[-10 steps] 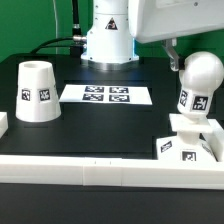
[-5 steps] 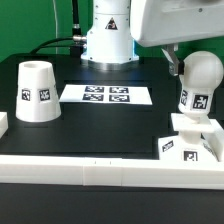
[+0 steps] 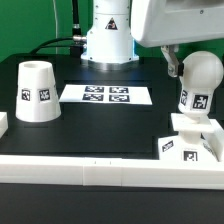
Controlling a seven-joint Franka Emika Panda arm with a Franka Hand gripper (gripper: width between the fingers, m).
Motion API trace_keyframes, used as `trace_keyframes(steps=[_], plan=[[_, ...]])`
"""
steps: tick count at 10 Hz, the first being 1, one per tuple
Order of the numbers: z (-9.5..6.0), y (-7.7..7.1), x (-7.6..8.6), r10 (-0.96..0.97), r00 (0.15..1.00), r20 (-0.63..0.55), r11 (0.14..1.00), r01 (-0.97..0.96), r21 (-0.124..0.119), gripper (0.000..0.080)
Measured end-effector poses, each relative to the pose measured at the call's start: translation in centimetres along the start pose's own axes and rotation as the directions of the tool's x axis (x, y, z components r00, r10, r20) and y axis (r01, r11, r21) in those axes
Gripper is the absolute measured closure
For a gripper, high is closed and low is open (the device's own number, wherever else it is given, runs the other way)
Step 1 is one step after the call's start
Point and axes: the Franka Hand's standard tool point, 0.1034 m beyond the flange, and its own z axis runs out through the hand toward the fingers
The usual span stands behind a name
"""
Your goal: Assemble lamp
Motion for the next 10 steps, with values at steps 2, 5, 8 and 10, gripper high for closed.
trace_keyframes(steps=[2, 5, 8, 10], plan=[[-0.01, -0.09, -0.03, -0.03, 1.0, -0.002, 1.0, 0.03, -0.005, 0.0101], [0.59, -0.52, -0.29, -0.037, 0.999, -0.009, 0.999, 0.037, -0.005, 0.0101], [0.82, -0.63, -0.48, -0.072, 0.997, -0.006, 0.997, 0.071, -0.005, 0.0101], [0.83, -0.62, -0.48, -0.07, 0.998, -0.006, 0.998, 0.07, -0.004, 0.0227]])
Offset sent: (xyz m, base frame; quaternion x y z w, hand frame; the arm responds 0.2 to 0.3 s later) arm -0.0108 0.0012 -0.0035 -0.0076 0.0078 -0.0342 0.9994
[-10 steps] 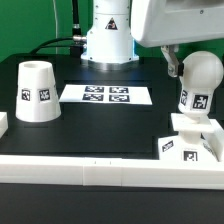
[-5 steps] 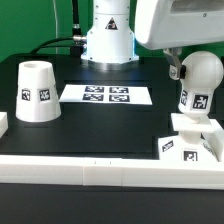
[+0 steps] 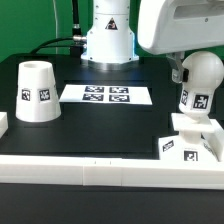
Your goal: Assemble lamp
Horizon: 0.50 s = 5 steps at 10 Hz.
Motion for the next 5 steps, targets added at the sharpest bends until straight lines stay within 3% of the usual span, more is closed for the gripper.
trace_keyframes(steps=[4, 5], plan=[[0.0, -0.01, 0.0, 0.024, 1.0, 0.0, 1.0, -0.024, 0.001, 0.0222], [0.05, 0.0, -0.05, 0.073, 0.997, -0.002, 0.997, -0.073, 0.02, 0.0222]])
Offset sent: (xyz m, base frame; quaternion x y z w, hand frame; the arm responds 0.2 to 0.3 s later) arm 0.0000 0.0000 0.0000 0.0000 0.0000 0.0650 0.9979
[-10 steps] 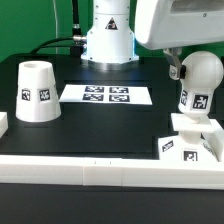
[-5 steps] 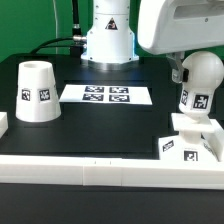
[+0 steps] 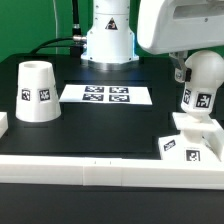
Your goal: Assemble lamp
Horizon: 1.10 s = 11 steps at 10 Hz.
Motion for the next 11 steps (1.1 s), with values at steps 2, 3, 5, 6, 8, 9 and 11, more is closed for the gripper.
trace_keyframes(steps=[2, 3, 5, 6, 8, 9, 11], plan=[[0.01, 0.42, 0.07, 0.252, 0.968, 0.001, 0.965, -0.251, 0.078, 0.0222], [0.02, 0.7, 0.13, 0.334, 0.942, 0.007, 0.937, -0.333, 0.11, 0.0222], [0.01, 0.92, 0.24, 0.475, 0.88, 0.023, 0.87, -0.473, 0.142, 0.022], [0.01, 0.9, 0.24, 0.5, 0.866, 0.027, 0.855, -0.498, 0.141, 0.022], [0.04, 0.84, 0.24, 0.613, 0.789, 0.047, 0.779, -0.613, 0.136, 0.022], [0.04, 0.8, 0.26, 0.659, 0.75, 0.056, 0.739, -0.66, 0.135, 0.022], [0.08, 0.77, 0.24, 0.733, 0.677, 0.07, 0.666, -0.734, 0.132, 0.022]])
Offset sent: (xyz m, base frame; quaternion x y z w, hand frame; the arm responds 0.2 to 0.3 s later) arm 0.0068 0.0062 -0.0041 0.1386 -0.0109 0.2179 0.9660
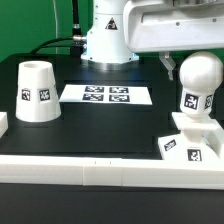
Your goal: Assemble lamp
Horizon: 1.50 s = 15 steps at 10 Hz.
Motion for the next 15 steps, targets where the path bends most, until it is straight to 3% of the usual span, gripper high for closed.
trace_keyframes(steps=[1, 4, 6, 7, 8, 9, 10, 12, 15], plan=[[0.01, 0.18, 0.05, 0.168, 0.986, -0.007, 0.985, -0.168, 0.035, 0.022], [0.0, 0.56, 0.36, 0.4, 0.916, -0.024, 0.912, -0.396, 0.112, 0.022], [0.01, 0.42, 0.34, 0.538, 0.843, -0.004, 0.837, -0.533, 0.122, 0.022], [0.03, 0.38, 0.31, 0.566, 0.825, 0.001, 0.818, -0.561, 0.123, 0.022], [0.05, 0.38, 0.31, 0.546, 0.838, -0.002, 0.832, -0.542, 0.122, 0.0145], [0.07, 0.41, 0.17, 0.511, 0.86, -0.002, 0.854, -0.507, 0.111, 0.0145], [-0.03, 0.42, -0.26, 0.453, 0.891, 0.01, 0.889, -0.453, 0.065, 0.0109], [-0.27, 0.36, -0.05, 0.285, 0.958, -0.015, 0.958, -0.284, 0.034, 0.0102], [-0.18, 0.44, -0.03, 0.091, 0.996, -0.022, 0.995, -0.09, 0.03, 0.0101]])
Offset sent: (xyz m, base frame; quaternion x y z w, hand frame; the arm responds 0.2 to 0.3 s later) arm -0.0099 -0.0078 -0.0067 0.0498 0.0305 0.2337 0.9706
